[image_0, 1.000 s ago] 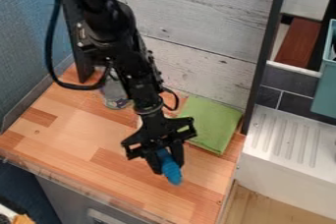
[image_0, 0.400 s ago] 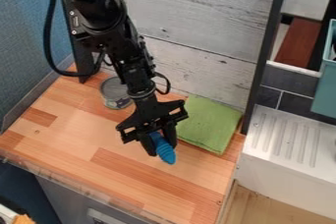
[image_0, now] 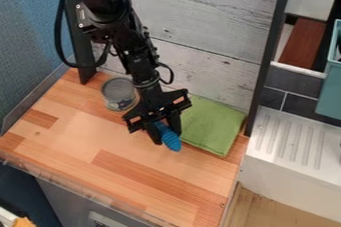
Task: Grab the fork
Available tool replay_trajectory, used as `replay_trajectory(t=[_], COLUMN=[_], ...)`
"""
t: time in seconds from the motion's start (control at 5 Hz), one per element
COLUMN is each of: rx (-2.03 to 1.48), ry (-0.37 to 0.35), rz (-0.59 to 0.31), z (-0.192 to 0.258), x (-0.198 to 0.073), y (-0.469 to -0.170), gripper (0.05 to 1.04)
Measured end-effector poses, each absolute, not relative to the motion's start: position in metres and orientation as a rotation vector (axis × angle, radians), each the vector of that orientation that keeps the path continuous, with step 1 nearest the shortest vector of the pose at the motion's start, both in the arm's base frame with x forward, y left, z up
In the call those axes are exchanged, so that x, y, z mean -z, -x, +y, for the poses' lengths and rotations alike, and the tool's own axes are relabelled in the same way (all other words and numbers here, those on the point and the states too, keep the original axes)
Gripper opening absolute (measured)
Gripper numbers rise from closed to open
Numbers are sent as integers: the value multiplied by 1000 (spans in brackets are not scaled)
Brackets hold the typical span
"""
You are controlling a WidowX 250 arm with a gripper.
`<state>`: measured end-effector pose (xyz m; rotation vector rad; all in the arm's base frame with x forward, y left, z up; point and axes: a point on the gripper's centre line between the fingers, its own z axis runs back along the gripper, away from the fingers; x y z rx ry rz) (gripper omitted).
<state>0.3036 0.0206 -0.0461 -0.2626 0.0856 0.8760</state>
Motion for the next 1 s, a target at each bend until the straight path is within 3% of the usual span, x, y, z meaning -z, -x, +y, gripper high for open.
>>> replay_trajectory(t=[0.4, 1.0], rx=[-884, -814], ry=[266, 169], rz=[66, 79], z=[29, 32], x=[44, 61], y=[-316, -267], gripper=[449, 449])
